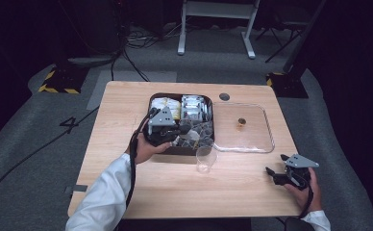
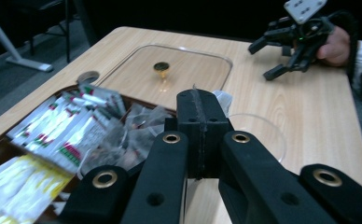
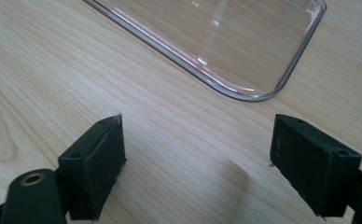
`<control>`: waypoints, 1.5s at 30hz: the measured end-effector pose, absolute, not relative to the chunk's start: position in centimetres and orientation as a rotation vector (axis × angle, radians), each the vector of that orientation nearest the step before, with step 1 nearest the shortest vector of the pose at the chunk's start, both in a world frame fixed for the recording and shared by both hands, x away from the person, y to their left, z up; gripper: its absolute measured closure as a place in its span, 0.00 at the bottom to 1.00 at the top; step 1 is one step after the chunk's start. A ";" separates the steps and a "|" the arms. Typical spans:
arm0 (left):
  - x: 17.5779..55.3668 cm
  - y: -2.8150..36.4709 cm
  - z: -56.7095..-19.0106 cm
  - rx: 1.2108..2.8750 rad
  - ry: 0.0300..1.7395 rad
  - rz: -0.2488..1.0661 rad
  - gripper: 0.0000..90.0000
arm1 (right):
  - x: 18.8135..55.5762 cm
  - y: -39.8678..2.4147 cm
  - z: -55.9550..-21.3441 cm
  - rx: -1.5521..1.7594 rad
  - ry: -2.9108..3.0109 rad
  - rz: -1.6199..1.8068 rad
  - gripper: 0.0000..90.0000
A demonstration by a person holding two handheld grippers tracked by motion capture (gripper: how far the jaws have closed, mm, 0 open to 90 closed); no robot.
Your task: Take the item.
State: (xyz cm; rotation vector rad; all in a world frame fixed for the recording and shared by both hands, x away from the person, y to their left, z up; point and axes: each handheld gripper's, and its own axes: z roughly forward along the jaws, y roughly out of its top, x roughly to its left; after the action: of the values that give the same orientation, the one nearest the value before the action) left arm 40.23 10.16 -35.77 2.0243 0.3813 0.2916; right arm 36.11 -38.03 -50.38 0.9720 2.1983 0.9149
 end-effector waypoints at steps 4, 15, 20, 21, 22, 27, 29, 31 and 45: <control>39.9 9.6 -35.6 2.026 0.356 0.286 1.00 | 36.1 -38.0 -50.4 0.972 2.199 0.915 0.20; 39.2 7.1 -37.0 2.056 0.293 0.206 1.00 | 36.1 -38.0 -50.4 0.971 2.198 0.914 0.20; 39.4 6.2 -37.9 2.083 0.281 0.182 1.00 | 36.1 -38.0 -50.4 0.971 2.197 0.914 0.20; 39.4 5.9 -38.2 2.092 0.285 0.174 1.00 | 36.1 -38.0 -50.4 0.971 2.198 0.913 0.20; 39.6 5.7 -38.7 2.105 0.283 0.162 1.00 | 36.1 -38.0 -50.4 0.970 2.197 0.914 0.20; 39.8 5.1 -39.8 2.140 0.283 0.144 1.00 | 36.1 -38.0 -50.4 0.969 2.197 0.913 0.20; 39.8 4.9 -40.1 2.147 0.281 0.135 1.00 | 36.1 -38.0 -50.4 0.968 2.197 0.912 0.20; 39.9 4.8 -40.4 2.161 0.276 0.131 1.00 | 36.1 -38.0 -50.4 0.966 2.196 0.911 0.20; 40.2 3.7 -41.9 2.232 0.293 0.109 0.86 | 36.1 -38.0 -50.4 0.965 2.195 0.911 0.20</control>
State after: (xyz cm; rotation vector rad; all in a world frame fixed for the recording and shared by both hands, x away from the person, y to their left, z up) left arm 40.20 3.70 -41.92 2.2321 0.2933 0.1087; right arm 36.05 -37.99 -50.38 0.9649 2.1947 0.9106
